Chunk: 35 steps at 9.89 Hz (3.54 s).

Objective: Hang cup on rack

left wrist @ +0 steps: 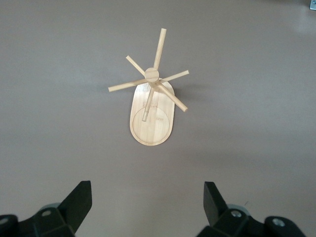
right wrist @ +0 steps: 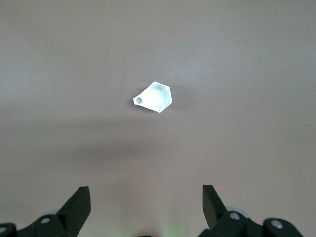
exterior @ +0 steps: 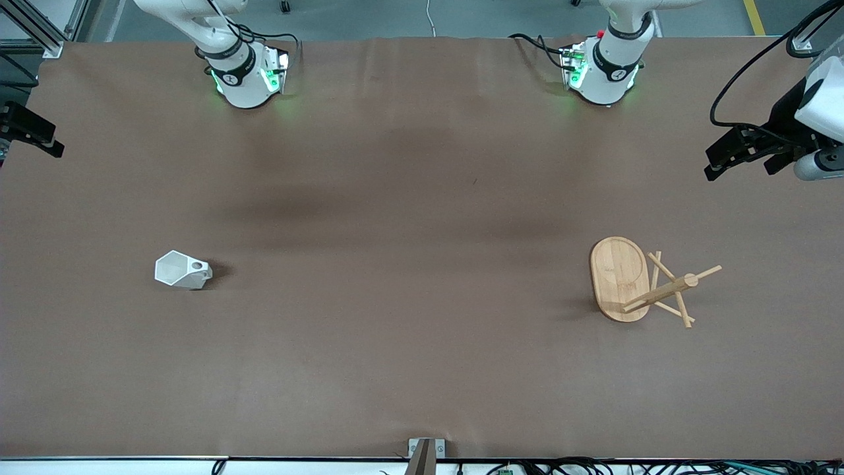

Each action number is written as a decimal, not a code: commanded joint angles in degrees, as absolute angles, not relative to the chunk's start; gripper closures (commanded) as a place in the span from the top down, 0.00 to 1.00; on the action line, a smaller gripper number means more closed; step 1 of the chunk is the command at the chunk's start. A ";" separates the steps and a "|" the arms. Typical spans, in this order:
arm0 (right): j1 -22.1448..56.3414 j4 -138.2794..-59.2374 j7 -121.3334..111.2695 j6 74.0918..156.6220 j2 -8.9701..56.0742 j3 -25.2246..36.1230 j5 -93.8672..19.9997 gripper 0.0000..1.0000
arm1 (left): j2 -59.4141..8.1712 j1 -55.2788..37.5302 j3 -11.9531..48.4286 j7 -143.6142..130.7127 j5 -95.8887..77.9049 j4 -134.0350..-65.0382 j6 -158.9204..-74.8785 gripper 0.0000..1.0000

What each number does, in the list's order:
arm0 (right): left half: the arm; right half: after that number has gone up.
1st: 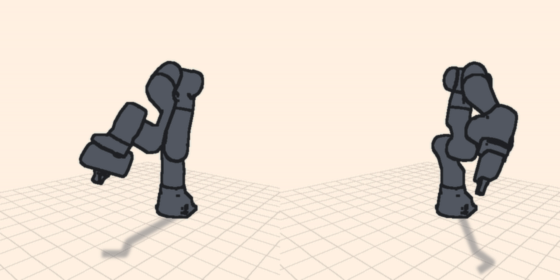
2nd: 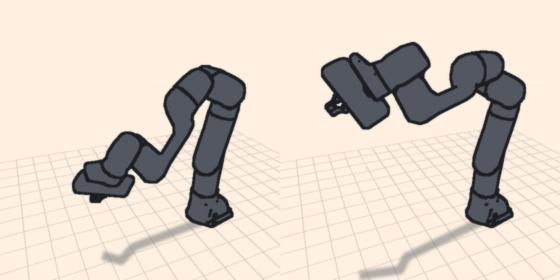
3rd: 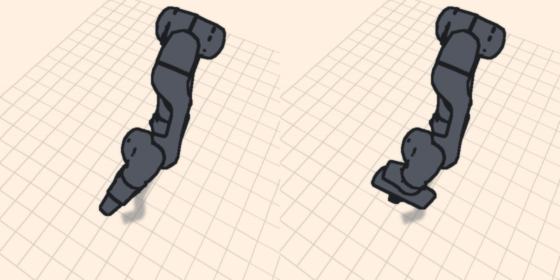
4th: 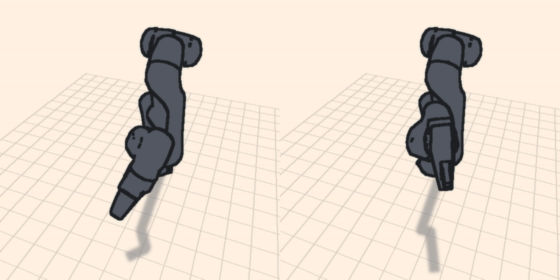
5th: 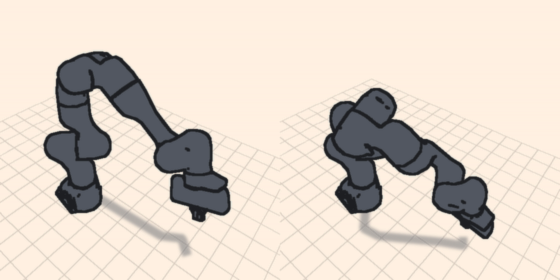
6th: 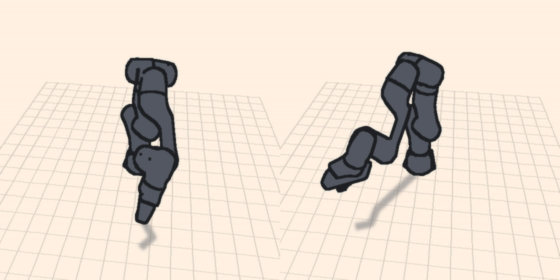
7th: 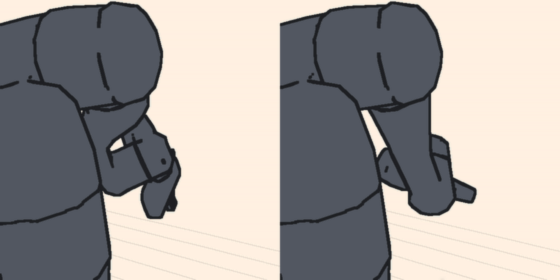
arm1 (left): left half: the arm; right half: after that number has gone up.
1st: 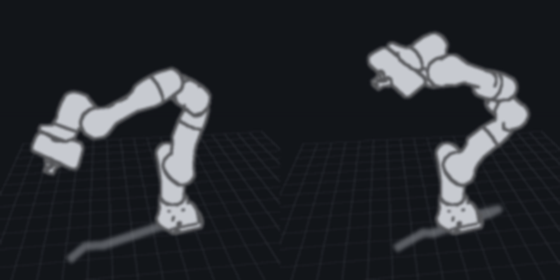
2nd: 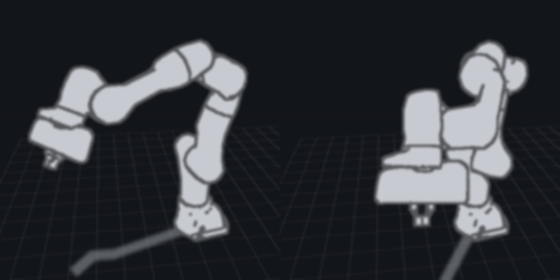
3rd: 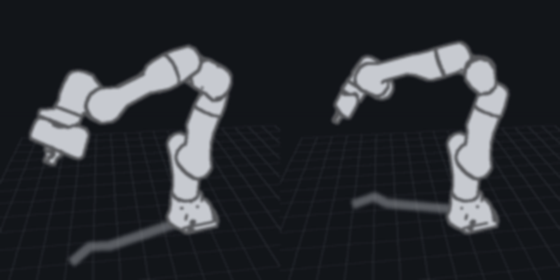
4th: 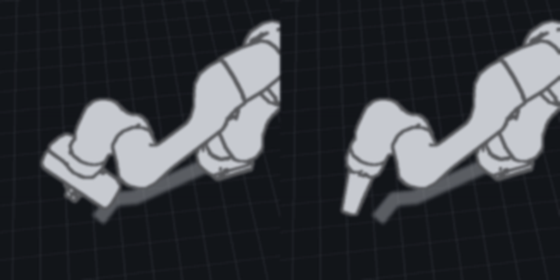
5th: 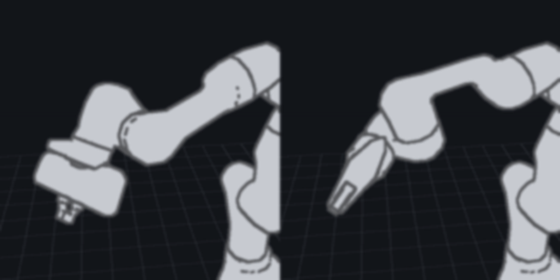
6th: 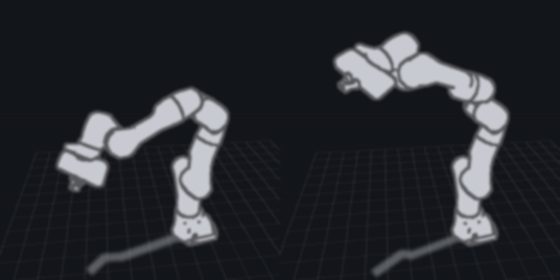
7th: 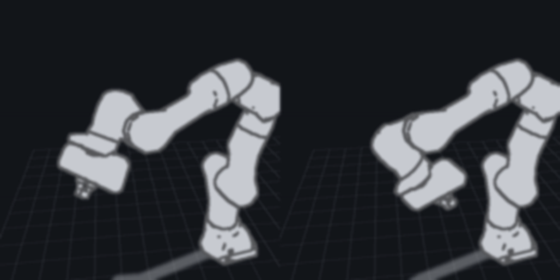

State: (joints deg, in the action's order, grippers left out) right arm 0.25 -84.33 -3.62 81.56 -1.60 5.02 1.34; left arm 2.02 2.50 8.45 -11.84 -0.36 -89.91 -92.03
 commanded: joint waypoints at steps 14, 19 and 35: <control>-0.61 -84.29 -3.25 83.30 0.69 4.75 1.50 1.00 | -1.76 2.37 8.79 -8.26 -0.97 -88.59 -91.14 1.00; -3.51 -93.91 -7.98 97.59 5.45 4.75 1.41 1.00 | -1.23 2.64 8.70 -8.44 -0.53 -88.59 -88.34 1.00; -7.21 -112.06 -23.03 131.13 23.55 4.48 -7.73 0.81 | -1.93 2.55 8.26 -8.26 -1.05 -88.59 -88.24 1.00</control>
State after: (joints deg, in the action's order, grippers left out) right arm -6.41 -111.65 -21.78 130.19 22.89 5.14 -6.20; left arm -0.81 2.79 8.28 -9.00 -0.36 -88.04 -88.99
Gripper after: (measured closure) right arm 0.176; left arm 0.000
